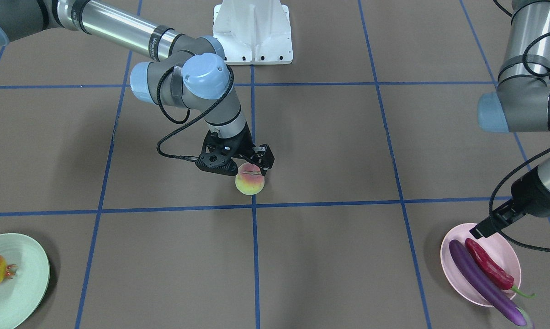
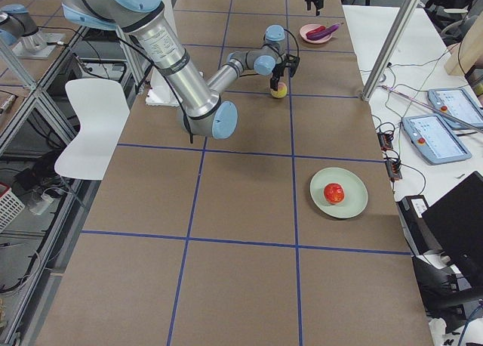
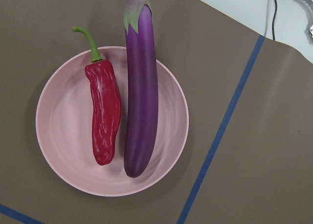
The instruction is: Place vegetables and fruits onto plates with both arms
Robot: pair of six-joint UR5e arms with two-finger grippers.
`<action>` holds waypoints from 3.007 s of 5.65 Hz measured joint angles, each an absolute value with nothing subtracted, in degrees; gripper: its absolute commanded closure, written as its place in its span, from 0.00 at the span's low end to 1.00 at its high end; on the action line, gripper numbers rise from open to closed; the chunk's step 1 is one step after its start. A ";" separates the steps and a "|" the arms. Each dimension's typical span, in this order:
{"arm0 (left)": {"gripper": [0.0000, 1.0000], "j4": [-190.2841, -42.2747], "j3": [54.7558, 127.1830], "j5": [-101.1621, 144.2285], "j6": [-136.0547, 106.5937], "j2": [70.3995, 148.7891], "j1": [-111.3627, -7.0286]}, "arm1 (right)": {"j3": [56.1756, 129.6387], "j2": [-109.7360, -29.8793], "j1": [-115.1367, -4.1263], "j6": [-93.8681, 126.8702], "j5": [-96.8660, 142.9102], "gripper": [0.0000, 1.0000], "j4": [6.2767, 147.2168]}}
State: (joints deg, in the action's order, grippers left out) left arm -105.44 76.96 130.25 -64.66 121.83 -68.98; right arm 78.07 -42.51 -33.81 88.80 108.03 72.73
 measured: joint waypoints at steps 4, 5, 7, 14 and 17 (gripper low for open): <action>0.00 -104.96 77.66 127.82 -66.04 121.56 -68.60 | 73.38 -40.11 -32.97 90.87 106.06 0.00 72.16; 0.00 -104.95 77.69 127.47 -66.30 121.55 -68.53 | 72.79 -40.03 -32.77 91.17 105.95 0.00 72.10; 0.00 -105.11 77.76 127.23 -66.50 120.81 -68.44 | 72.15 -39.83 -32.45 91.71 105.82 0.01 72.07; 0.00 -103.45 88.58 128.04 -66.52 114.37 -68.36 | 72.39 -40.52 -37.98 85.80 105.37 1.00 72.37; 0.00 -97.98 100.49 128.14 -66.56 108.71 -66.64 | 69.63 -45.96 -52.74 66.36 108.13 1.00 72.64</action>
